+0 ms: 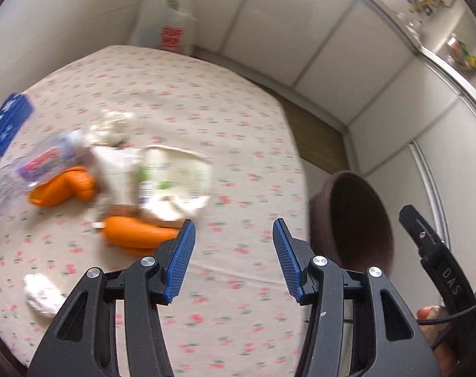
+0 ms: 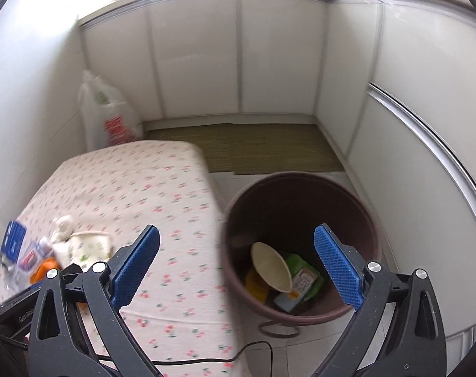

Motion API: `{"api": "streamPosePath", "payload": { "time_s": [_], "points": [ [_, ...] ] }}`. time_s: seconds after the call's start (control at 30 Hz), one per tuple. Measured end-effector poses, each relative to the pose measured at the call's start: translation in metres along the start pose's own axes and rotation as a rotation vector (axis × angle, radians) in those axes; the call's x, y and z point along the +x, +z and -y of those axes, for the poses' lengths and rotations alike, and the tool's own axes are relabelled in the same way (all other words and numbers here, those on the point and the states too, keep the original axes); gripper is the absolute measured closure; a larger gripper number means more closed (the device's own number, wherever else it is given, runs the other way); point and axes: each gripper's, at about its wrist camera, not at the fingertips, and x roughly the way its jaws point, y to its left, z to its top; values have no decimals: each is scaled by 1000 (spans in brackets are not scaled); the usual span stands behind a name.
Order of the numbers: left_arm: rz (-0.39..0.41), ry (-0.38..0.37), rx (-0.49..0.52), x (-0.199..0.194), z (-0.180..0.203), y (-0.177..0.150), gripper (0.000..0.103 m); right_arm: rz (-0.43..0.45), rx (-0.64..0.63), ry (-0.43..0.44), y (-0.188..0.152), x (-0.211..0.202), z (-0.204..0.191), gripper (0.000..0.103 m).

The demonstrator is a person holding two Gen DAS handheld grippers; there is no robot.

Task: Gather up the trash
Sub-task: 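Move both open tools back over the remaining table trash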

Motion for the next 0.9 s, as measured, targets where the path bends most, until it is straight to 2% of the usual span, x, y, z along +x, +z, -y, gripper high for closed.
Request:
{"api": "streamPosePath", "payload": {
  "time_s": [0.2, 0.37, 0.57, 0.77, 0.9],
  "points": [
    [13, 49, -67, -11, -49, 4, 52, -1, -96, 52, -3, 4, -54, 8],
    [14, 92, -79, -17, -78, 10, 52, -15, -159, 95, -8, 10, -93, 7],
    [6, 133, -113, -19, -117, 16, 52, 7, -229, 142, -9, 12, -137, 7],
    [-31, 216, -99, -12, -153, 27, 52, -8, -286, 188, -13, 21, -171, 7],
    [-112, 291, -2, 2, -170, 39, 51, -33, -386, 221, -23, 30, -198, 7]
  ]
}}
